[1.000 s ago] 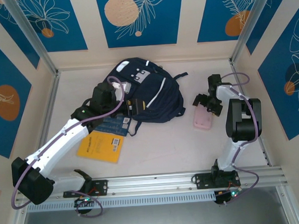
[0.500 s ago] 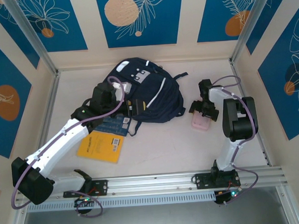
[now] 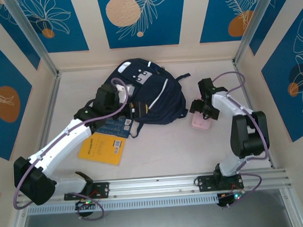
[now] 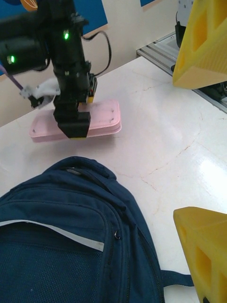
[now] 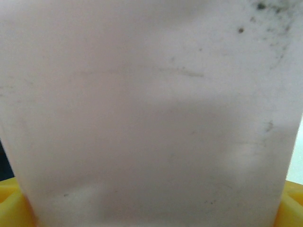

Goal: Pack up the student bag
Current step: Pick up the pencil case from the middle-right of the table, then pass the pencil case.

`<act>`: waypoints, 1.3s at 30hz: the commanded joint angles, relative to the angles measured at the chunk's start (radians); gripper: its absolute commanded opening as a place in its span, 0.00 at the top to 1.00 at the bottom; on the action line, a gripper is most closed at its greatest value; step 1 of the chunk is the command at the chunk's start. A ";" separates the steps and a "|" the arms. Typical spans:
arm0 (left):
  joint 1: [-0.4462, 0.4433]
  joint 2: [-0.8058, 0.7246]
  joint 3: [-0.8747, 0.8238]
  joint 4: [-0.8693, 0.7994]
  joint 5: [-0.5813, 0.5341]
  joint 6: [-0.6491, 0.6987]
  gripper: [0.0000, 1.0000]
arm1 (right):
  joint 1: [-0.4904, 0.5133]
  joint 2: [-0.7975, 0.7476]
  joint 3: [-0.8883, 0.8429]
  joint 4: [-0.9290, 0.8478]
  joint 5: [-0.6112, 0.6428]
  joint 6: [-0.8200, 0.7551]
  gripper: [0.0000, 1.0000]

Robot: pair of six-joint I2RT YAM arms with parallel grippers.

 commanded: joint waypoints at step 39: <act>-0.145 0.187 0.059 0.169 0.132 -0.175 0.44 | 0.640 -0.638 -0.346 0.407 -0.246 -0.176 0.23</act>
